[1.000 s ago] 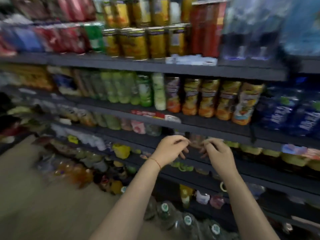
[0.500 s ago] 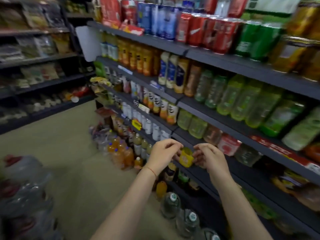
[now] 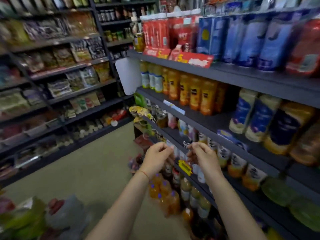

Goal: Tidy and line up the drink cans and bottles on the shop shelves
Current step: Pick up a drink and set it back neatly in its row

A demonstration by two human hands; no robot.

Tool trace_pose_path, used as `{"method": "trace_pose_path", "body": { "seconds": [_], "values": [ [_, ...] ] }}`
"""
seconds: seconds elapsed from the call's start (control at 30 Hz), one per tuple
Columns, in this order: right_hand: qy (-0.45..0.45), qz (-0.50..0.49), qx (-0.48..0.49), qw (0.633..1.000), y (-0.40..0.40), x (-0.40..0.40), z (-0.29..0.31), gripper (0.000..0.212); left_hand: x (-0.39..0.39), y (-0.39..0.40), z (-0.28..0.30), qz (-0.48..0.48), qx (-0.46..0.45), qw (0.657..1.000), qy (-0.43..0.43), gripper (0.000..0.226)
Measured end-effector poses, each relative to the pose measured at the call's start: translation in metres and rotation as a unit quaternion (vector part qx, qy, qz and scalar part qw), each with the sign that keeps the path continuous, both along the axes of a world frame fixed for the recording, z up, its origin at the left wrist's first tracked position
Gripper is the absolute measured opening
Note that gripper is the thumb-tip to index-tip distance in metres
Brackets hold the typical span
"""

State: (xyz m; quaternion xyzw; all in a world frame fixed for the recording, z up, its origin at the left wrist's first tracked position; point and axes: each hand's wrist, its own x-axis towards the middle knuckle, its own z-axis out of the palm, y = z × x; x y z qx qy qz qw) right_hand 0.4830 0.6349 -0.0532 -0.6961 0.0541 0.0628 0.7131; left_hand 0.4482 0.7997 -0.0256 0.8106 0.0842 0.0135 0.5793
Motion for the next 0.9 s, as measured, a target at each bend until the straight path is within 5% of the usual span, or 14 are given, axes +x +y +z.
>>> {"method": "trace_pose_path", "body": {
  "seconds": [0.27, 0.4, 0.53, 0.7, 0.83, 0.9],
  "values": [
    [0.027, 0.075, -0.104, 0.991, 0.135, 0.168, -0.026, 0.021, 0.170, 0.124, -0.053, 0.047, -0.076, 0.996, 0.030, 0.037],
    [0.069, 0.024, -0.172, 0.982, 0.192, 0.262, -0.077, 0.005, 0.271, 0.178, -0.109, 0.039, -0.117, 0.987, 0.104, 0.038],
    [0.113, -0.035, -0.242, 0.963, 0.235, 0.344, -0.126, 0.022, 0.362, 0.215, -0.148, -0.023, -0.112, 0.978, 0.175, 0.017],
    [0.159, -0.111, -0.325, 0.926, 0.261, 0.418, -0.195, 0.070, 0.442, 0.228, -0.171, -0.092, -0.127, 0.967, 0.200, 0.027],
    [0.184, -0.162, -0.358, 0.901, 0.298, 0.418, -0.138, 0.045, 0.479, 0.227, -0.182, -0.194, -0.112, 0.956, 0.190, 0.044],
    [0.179, -0.171, -0.384, 0.889, 0.300, 0.416, -0.141, 0.053, 0.487, 0.227, -0.195, -0.224, -0.105, 0.948, 0.200, 0.041]
  ]
}}
